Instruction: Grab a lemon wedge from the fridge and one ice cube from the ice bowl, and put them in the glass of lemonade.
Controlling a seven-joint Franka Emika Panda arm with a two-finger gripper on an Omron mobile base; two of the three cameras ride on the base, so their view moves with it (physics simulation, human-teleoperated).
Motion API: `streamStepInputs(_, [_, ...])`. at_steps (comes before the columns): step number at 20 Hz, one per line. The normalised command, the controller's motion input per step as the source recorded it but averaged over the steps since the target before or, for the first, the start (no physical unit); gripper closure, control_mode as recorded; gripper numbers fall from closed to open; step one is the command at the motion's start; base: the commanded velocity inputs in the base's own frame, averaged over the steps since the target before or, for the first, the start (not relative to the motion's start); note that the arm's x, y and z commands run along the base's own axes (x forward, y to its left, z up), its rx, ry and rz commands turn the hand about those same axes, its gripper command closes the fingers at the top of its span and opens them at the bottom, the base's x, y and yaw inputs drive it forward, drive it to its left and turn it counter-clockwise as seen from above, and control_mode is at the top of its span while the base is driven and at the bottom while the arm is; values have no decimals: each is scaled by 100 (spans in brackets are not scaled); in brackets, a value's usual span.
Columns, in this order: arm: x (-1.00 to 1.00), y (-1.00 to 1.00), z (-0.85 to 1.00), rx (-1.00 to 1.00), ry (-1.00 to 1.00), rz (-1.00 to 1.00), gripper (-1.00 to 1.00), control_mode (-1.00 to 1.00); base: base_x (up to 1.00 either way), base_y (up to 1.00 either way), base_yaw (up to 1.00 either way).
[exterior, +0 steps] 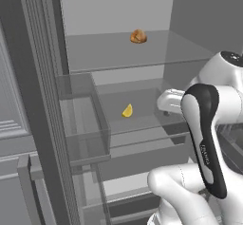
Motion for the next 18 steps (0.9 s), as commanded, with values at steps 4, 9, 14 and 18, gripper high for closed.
streamStepInputs(4, [41, 0, -20, -1, 0, 0, -100, -100, 0, 0, 0])
streamStepInputs(9, [46, 0, -26, -3, -1, 0, -100, -100, 0, 0, 0])
streamStepInputs(14, [52, 10, -42, -5, 0, 0, -100, -100, 0, 0, 0])
streamStepInputs(18, [59, 12, -65, 0, 0, 0, -100, -100, 0, 0, 0])
